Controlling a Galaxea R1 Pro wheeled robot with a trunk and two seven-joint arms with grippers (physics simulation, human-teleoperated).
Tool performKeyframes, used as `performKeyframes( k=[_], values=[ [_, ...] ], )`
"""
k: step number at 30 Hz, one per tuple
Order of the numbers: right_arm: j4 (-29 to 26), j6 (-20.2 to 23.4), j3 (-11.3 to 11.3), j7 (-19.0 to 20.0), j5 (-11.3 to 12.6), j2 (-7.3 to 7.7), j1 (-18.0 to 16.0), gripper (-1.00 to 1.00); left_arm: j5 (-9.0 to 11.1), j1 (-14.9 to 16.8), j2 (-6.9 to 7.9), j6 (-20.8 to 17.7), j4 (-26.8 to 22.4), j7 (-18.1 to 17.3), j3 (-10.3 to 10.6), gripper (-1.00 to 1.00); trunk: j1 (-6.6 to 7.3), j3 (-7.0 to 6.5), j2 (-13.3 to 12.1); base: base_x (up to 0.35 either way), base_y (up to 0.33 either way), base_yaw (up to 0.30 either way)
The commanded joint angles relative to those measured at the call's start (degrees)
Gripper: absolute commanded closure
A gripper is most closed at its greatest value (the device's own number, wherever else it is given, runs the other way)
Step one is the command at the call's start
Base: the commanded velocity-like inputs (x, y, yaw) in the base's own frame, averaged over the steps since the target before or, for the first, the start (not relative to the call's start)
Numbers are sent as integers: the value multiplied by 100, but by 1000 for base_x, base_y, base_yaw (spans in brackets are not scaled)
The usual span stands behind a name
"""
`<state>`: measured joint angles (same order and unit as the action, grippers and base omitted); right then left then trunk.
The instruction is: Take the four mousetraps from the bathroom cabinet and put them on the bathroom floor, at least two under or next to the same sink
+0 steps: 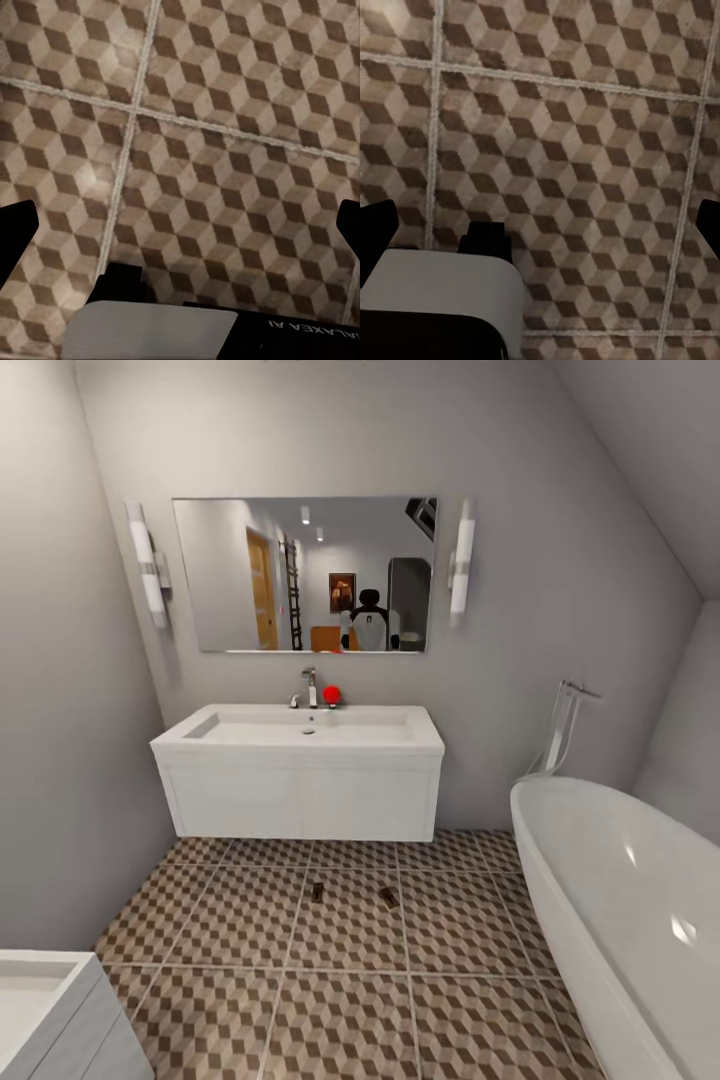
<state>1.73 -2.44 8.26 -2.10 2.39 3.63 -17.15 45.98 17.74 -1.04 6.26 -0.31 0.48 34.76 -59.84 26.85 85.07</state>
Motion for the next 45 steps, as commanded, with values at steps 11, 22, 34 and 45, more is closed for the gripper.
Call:
performKeyframes(
  k=[11, 22, 34, 45],
  values=[
    [19, -15, 44, 7, 25, -9, -7, -100, 36, -238, -13, 55, 5, -1, 49, -100, 243, -192, -439, 0, 0, 0],
    [19, -16, 52, 55, 14, -20, 125, -100, 18, -453, -38, 95, -4, -20, 52, -100, 484, -390, -881, 0, 0, 0],
    [20, -13, 53, 69, -18, -29, 261, -100, 6, -665, -137, 171, -10, -30, 53, -100, 748, -605, -1362, 0, 0, 0],
    [17, -19, 53, 70, -24, -34, 524, -100, 7, -723, -216, 283, -6, -30, 50, -100, 989, -803, -1803, 0, 0, 0]
  ],
)
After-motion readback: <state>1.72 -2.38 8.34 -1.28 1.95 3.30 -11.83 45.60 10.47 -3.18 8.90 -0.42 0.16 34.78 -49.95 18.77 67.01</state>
